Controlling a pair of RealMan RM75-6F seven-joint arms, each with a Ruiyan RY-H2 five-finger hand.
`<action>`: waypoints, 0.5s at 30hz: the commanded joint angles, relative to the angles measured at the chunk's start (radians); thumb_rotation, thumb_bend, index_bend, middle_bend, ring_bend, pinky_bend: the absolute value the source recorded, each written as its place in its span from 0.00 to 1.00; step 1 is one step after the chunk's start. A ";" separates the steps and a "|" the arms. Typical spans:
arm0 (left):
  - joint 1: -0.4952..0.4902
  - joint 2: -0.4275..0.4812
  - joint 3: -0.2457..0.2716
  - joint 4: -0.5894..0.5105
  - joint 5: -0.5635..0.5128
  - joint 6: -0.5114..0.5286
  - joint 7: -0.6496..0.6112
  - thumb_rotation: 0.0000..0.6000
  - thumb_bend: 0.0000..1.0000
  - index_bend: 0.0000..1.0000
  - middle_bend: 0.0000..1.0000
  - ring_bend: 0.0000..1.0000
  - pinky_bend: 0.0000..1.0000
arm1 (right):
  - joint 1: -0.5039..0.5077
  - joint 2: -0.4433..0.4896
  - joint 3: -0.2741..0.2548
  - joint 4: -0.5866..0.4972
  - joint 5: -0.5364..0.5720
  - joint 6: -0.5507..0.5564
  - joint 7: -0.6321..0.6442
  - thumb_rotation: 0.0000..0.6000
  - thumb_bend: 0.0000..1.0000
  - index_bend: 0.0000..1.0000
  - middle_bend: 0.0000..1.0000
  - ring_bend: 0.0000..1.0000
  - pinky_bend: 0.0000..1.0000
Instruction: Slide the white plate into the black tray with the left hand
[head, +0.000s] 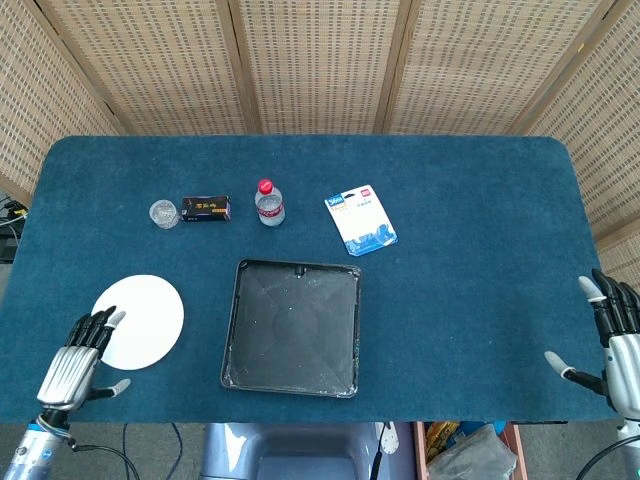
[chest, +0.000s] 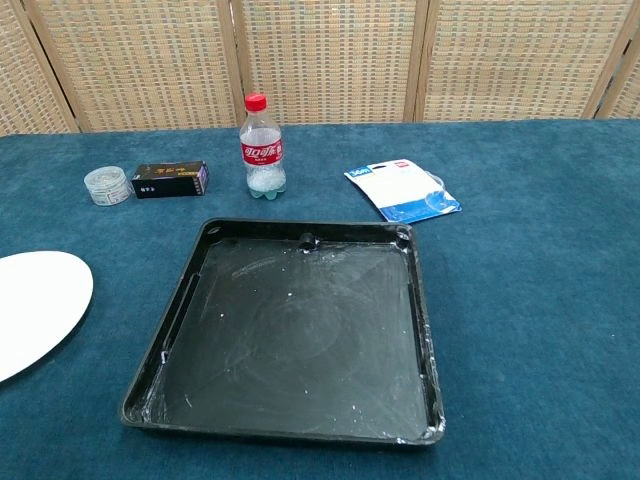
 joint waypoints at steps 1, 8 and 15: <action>0.012 -0.081 0.000 0.097 0.000 0.018 -0.036 1.00 0.13 0.15 0.00 0.00 0.00 | -0.001 0.003 0.000 0.000 0.001 0.002 0.008 1.00 0.00 0.00 0.00 0.00 0.00; 0.022 -0.154 0.003 0.195 -0.023 0.001 -0.051 1.00 0.17 0.18 0.00 0.00 0.00 | -0.002 0.009 0.000 -0.001 0.001 0.002 0.021 1.00 0.00 0.00 0.00 0.00 0.00; 0.027 -0.199 -0.011 0.243 -0.056 -0.015 -0.107 1.00 0.28 0.24 0.00 0.00 0.00 | 0.000 0.011 -0.001 -0.002 0.001 -0.003 0.026 1.00 0.00 0.00 0.00 0.00 0.00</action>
